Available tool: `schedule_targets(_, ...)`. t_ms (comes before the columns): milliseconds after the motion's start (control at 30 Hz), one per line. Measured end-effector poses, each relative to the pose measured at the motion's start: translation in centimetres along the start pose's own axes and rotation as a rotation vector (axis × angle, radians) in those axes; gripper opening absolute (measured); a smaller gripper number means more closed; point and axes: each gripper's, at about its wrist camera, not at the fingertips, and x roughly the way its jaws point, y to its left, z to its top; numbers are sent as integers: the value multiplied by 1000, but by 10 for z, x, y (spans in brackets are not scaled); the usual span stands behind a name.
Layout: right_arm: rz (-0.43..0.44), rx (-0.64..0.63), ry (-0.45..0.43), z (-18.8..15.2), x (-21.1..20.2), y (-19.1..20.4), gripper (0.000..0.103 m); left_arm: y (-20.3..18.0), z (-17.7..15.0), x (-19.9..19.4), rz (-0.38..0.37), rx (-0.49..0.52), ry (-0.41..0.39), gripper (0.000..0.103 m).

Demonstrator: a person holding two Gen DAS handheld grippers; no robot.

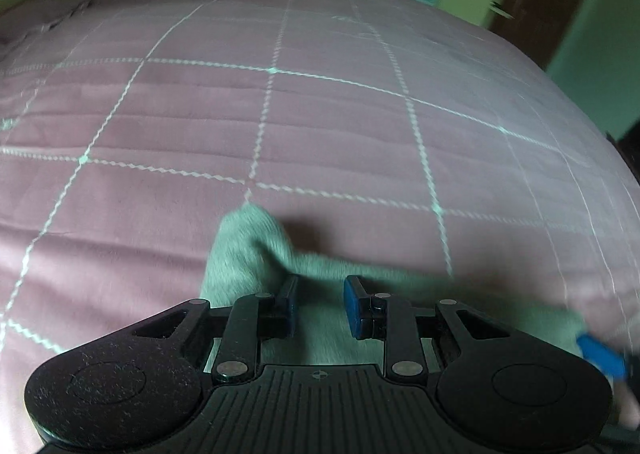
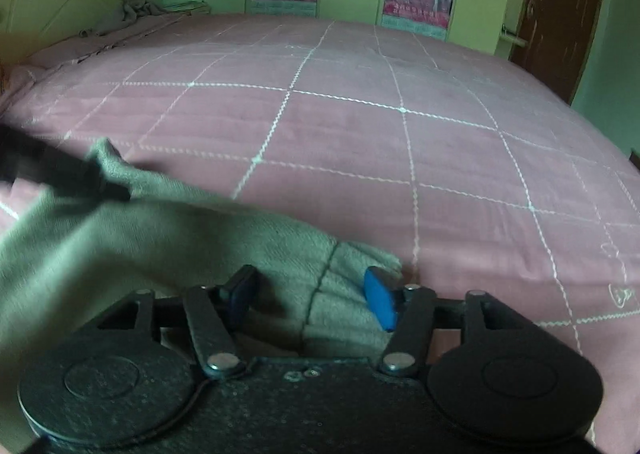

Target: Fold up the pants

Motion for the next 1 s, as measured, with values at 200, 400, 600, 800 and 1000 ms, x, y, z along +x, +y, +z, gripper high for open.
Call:
schedule_targets(200, 0, 4, -9, -3, -1, 0, 60, 8, -9, -6, -11, -86, -5, 25)
schedule_targets(400, 8, -2, 1, 6, -25, 4, 62, -3, -69, -65, 8, 83, -63, 25)
schedule_targets(600, 35, -42, -64, -26, -74, 20, 59, -9, -144, -104, -6, 124, -69, 25)
schedule_targets(800, -13, -113, -18, -55, -68, 24, 63, -10, -159, -121, 11, 68, -80, 25)
schedule_targets(1000, -19, -50, -29, -53, -94, 28, 63, -12, -166, -125, 8, 67, -79, 25)
